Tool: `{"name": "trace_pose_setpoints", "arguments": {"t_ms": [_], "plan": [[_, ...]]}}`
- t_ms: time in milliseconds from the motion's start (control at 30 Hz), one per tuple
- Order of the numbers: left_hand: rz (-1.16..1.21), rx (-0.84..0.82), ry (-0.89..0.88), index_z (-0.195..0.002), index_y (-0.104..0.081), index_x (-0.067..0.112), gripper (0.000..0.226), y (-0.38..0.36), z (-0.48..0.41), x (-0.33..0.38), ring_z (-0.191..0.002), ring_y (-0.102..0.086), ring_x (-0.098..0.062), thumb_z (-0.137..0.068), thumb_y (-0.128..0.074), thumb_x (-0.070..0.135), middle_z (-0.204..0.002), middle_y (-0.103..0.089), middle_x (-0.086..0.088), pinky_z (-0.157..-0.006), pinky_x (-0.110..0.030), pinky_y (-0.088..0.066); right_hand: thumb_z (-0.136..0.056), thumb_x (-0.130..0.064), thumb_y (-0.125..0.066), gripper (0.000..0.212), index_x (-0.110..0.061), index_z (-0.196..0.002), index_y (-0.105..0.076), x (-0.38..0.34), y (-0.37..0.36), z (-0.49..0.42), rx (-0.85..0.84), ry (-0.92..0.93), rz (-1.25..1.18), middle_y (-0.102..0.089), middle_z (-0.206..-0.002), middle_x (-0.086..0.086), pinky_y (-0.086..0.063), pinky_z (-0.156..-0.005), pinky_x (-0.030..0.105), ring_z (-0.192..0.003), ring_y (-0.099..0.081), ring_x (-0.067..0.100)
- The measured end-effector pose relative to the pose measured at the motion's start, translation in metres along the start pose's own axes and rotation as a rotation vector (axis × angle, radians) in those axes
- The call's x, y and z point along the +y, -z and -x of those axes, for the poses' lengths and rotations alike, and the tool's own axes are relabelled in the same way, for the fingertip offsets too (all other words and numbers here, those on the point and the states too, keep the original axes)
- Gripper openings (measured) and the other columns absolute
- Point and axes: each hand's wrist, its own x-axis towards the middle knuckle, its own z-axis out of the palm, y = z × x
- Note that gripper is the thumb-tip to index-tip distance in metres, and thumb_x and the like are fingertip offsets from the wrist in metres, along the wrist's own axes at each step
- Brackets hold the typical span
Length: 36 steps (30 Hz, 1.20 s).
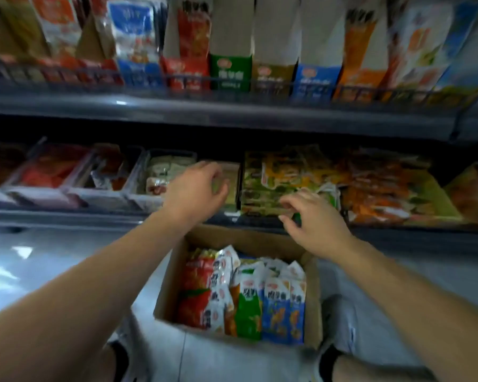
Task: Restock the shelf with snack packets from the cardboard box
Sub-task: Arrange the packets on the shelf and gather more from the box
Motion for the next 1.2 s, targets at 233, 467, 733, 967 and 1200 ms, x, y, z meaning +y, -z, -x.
{"name": "trace_pose_setpoints", "arguments": {"t_ms": [233,467,733,967,1200], "plan": [[-0.09,-0.235,0.221,-0.104,-0.068,0.015,0.023,-0.052,0.086,-0.086,-0.102,-0.062,-0.038,-0.096,-0.061,0.035,-0.111,-0.062,-0.013,-0.082,-0.044,-0.053,-0.098,-0.042,-0.055,0.043,-0.024,-0.137,-0.053,0.011,-0.141,0.043,-0.374,-0.081,0.068,-0.057,-0.133,0.0,-0.043,-0.098,0.036,-0.123,-0.049,0.023],[-0.044,-0.361,0.197,-0.114,-0.067,0.019,0.029,-0.1,0.136,-0.12,-0.126,-0.047,-0.032,-0.094,-0.06,0.038,-0.132,-0.054,-0.009,-0.101,-0.047,-0.044,-0.089,-0.038,-0.068,0.069,-0.021,-0.15,-0.04,0.046,-0.197,0.07,-0.556,-0.224,0.076,-0.043,-0.146,0.005,-0.034,-0.113,0.042,-0.136,-0.036,0.029],[0.05,-0.372,0.195,-0.129,-0.062,0.023,0.034,-0.11,0.134,-0.083,-0.129,-0.048,-0.022,-0.098,-0.06,0.038,-0.135,-0.055,0.0,-0.112,-0.039,-0.036,-0.093,-0.017,-0.066,0.01,-0.023,-0.085,-0.065,0.052,-0.174,0.054,-0.371,-0.279,-0.228,-0.061,-0.091,-0.005,-0.047,-0.08,0.034,-0.095,-0.058,0.019],[0.853,-0.798,0.508,-0.136,-0.057,0.029,0.053,-0.137,0.136,-0.014,-0.117,-0.066,-0.011,-0.089,-0.078,0.039,-0.133,-0.067,0.004,-0.097,-0.034,-0.057,-0.094,-0.02,-0.067,0.008,-0.027,-0.092,-0.066,0.008,-0.126,0.019,-0.312,-0.159,-0.565,-0.068,-0.088,-0.012,-0.046,-0.073,0.018,-0.082,-0.062,-0.001],[0.998,-0.56,0.852,-0.103,-0.067,0.025,0.009,-0.142,0.149,-0.032,-0.09,-0.076,-0.017,-0.096,-0.071,0.021,-0.101,-0.077,-0.002,-0.073,-0.034,-0.064,-0.093,-0.031,-0.067,0.046,-0.023,-0.136,-0.053,0.051,-0.155,0.039,-0.577,-0.287,0.017,-0.062,-0.126,0.003,-0.05,-0.091,0.034,-0.115,-0.058,0.022]]}}
